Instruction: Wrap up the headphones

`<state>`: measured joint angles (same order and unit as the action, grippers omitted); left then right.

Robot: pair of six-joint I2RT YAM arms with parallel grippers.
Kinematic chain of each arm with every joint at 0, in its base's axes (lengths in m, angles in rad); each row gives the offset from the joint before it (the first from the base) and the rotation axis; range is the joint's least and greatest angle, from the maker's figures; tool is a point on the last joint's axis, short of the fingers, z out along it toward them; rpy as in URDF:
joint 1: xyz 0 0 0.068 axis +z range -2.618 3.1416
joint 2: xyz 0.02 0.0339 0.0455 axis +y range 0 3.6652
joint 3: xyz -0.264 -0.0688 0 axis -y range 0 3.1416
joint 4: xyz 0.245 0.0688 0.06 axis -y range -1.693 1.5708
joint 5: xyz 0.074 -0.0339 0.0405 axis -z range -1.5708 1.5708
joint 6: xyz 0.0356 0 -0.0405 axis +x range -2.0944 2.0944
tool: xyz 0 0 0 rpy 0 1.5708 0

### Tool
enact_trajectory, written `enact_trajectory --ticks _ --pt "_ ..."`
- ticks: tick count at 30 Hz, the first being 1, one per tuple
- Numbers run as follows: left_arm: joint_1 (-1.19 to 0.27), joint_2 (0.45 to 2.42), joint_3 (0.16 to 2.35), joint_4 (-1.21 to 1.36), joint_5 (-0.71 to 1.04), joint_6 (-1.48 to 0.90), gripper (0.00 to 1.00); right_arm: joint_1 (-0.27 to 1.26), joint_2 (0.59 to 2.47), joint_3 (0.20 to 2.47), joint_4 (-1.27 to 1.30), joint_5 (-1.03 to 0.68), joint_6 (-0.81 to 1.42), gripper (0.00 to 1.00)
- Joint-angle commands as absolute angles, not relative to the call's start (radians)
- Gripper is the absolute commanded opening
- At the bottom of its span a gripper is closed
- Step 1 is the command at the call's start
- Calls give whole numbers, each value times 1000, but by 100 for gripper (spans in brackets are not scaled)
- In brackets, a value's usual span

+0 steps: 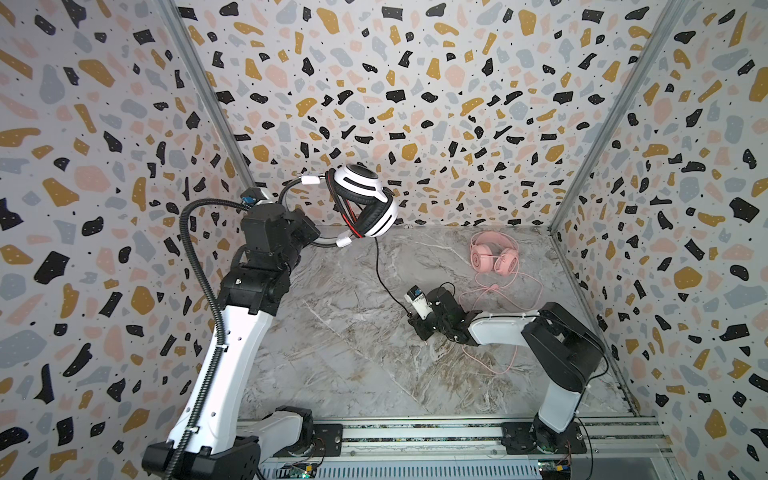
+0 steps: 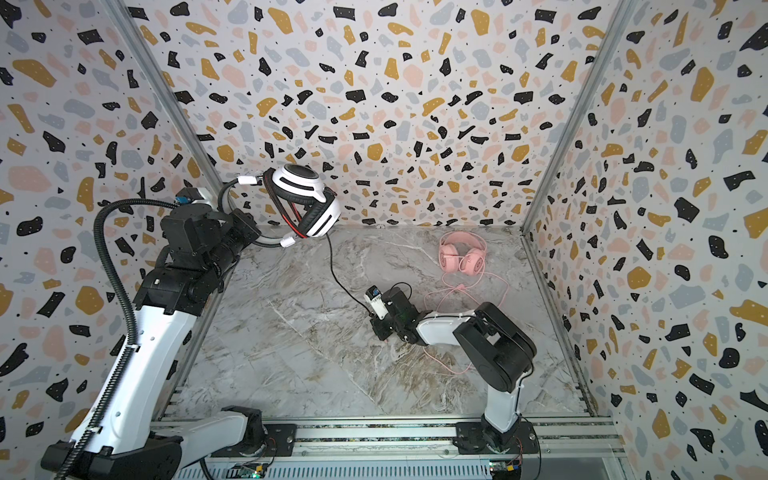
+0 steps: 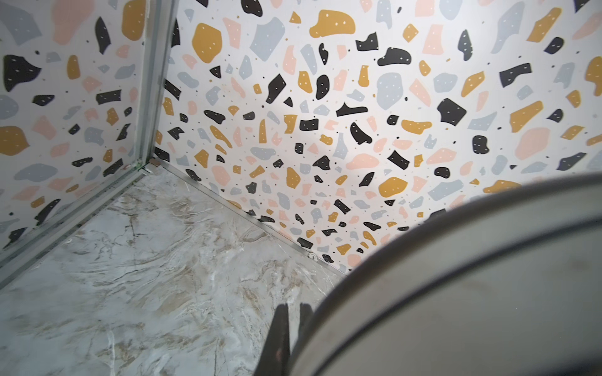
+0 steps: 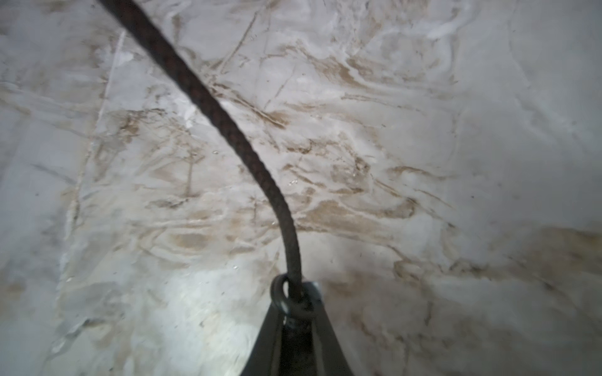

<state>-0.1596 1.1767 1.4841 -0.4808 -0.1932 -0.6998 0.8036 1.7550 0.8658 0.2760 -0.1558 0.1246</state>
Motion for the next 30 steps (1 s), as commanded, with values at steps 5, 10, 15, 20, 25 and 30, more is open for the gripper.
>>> enact_trajectory --ticks 5,10,15,20,25,30 --pt "-161 1257 1508 -295 -389 -677 0 996 1483 726 162 3 149 5" --pt "-161 1341 1552 -263 -491 -647 0 1141 1323 653 60 106 197 4" --pt "-161 1392 1507 -213 -570 -638 0 1221 1159 612 -29 187 240 2" --pt "-163 1436 1441 -204 -587 -641 0 1247 1032 616 -77 250 236 2" --pt "-181 1480 1441 -289 -651 -643 0 1245 943 690 -110 326 197 0" --pt "-194 1442 1299 -208 -690 -676 0 1246 932 777 -121 375 123 0"
